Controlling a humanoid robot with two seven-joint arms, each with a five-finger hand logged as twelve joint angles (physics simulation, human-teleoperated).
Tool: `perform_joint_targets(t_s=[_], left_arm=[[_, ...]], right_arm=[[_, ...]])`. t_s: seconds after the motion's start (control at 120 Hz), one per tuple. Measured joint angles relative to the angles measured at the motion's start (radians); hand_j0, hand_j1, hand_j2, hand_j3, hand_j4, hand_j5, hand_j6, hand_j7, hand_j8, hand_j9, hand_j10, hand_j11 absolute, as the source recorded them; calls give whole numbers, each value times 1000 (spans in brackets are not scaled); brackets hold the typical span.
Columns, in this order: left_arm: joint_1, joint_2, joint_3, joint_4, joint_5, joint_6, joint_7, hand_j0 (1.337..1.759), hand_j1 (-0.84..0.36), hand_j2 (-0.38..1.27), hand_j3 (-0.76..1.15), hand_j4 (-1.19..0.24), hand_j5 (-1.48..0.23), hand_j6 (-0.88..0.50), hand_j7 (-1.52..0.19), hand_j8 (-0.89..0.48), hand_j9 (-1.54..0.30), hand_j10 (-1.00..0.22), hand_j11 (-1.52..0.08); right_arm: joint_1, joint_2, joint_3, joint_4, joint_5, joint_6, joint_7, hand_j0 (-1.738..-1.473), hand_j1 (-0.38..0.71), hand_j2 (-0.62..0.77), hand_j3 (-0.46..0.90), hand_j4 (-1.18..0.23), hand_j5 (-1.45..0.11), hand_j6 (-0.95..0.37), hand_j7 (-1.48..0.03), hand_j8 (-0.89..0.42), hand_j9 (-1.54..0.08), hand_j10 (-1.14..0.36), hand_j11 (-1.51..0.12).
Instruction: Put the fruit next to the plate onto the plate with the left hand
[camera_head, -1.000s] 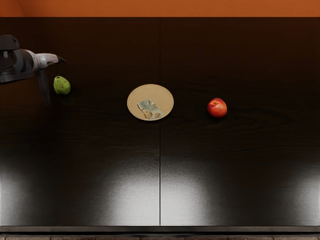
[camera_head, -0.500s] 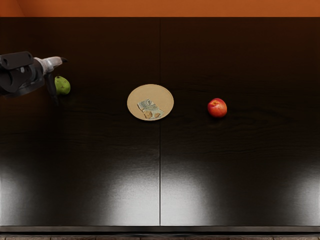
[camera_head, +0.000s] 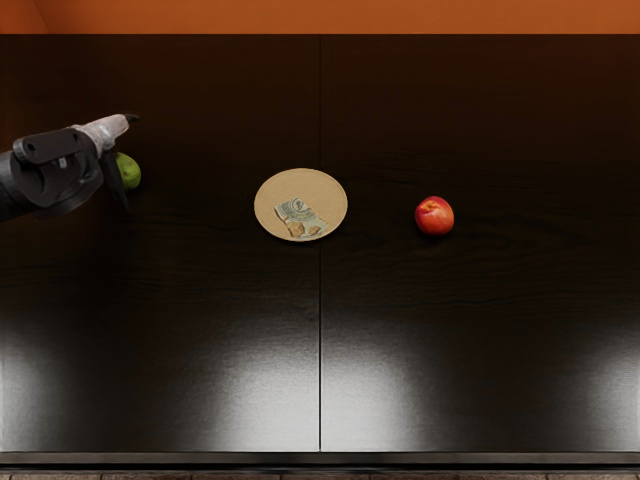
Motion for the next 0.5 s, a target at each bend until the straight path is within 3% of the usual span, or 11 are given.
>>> perform_joint_targets(t_s=[0.5], left_arm=[[65, -20, -36, 84, -6, 75, -1, 1658, 207, 26, 0, -122, -156, -123, -156, -123, -155, -121, -155]], right_arm=[[0, 0, 0, 0, 0, 0, 0, -1658, -349, 0, 0, 0, 0, 0, 0, 0, 0, 0, 0]])
